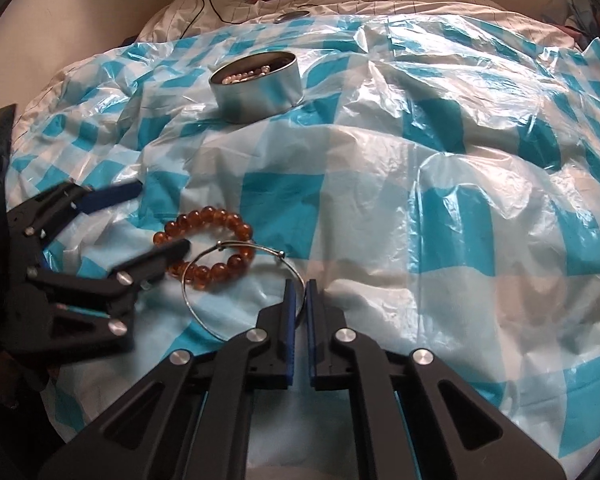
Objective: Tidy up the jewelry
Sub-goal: 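Grasp the metal bangle with the right gripper while the left gripper grasps the amber bead bracelet, then carry the amber bracelet and metal bangle to the silver tin with both grippers, then open both grippers over the tin to release the bracelet and bangle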
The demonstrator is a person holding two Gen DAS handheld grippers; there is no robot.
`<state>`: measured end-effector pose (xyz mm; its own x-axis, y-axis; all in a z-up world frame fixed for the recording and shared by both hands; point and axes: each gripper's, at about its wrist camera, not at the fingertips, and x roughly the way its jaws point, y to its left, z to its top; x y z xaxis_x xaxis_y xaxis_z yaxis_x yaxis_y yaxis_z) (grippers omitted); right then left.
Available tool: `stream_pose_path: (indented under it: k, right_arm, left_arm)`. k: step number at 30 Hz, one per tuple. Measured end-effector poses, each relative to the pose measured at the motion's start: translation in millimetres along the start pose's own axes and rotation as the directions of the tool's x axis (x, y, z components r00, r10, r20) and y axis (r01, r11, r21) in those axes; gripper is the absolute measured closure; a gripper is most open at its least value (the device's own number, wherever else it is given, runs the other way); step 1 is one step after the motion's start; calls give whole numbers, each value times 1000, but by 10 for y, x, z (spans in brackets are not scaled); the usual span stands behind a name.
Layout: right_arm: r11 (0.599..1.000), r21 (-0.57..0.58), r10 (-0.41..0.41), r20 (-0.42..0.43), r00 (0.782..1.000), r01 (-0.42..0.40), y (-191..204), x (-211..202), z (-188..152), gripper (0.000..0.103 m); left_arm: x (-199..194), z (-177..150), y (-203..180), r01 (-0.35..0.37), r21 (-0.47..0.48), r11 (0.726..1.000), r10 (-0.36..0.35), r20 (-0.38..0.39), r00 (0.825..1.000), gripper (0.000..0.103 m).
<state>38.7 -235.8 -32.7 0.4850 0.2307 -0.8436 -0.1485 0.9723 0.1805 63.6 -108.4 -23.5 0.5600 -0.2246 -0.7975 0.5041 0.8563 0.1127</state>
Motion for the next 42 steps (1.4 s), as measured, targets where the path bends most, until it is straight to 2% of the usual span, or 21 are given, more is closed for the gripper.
stream_pose_path:
  k: [1, 2, 3, 7, 11, 14, 19, 23, 28, 31, 34, 36, 38, 40, 42]
  right_arm:
    - [1000, -1, 0, -4, 1000, 0, 0, 11, -3, 98]
    - [1000, -8, -6, -4, 1000, 6, 13, 9, -3, 98]
    - [1000, -13, -8, 1, 1000, 8, 25, -5, -3, 98]
    - [999, 5, 33, 24, 999, -33, 25, -70, 8, 101]
    - [994, 38, 97, 104, 990, -101, 14, -273, 123, 101]
    - [991, 28, 123, 155, 980, -128, 66, -392, 282, 101]
    - [990, 3, 138, 212, 967, -142, 156, -453, 605, 101]
    - [996, -26, 90, 245, 965, -86, 177, -403, 918, 101]
    - [997, -72, 19, 265, 964, 0, 167, -255, 1281, 101]
    - [996, -86, -3, 266, 964, 27, 132, -122, 1473, 101]
    - [989, -127, -37, 266, 963, 72, 170, 78, 1697, 100]
    - [982, -159, -55, 266, 963, 100, 247, 202, 1792, 100]
    - [974, -195, -65, 261, 963, 118, 347, 360, 1889, 100]
    - [964, -224, -84, 258, 963, 144, 450, 509, 1944, 100]
    - [959, -244, -89, 233, 968, 147, 531, 671, 1977, 99]
  left_arm:
    - [30, -5, -14, 18, 1, 1000, -18, -17, 1000, 55]
    - [64, -8, 7, 46, -20, 999, -47, -46, 998, 82]
    - [88, -9, 29, 56, -32, 998, -58, -67, 996, 92]
    - [-11, -23, 91, 113, -65, 991, -115, -40, 993, 93]
    - [-298, 28, 304, 174, -130, 976, -169, 44, 985, 93]
    - [-417, 136, 475, 187, -166, 968, -173, 95, 980, 93]
    - [-433, 404, 743, 167, -192, 967, -140, 148, 979, 93]
    - [-418, 707, 863, 155, -176, 972, -123, 180, 976, 93]
    - [-357, 1151, 953, 180, -169, 969, -135, 246, 960, 93]
    - [-221, 1334, 1002, 177, -180, 968, -126, 263, 957, 93]
    - [122, 1436, 1120, 148, -215, 965, -97, 229, 969, 93]
    - [453, 1425, 1184, 78, -218, 973, -48, 139, 989, 92]
    - [623, 1354, 1292, 48, -238, 970, -28, 85, 996, 92]
    - [598, 1292, 1402, 56, -269, 962, -34, 85, 996, 91]
    - [521, 1265, 1432, 29, -267, 963, -8, 79, 997, 82]
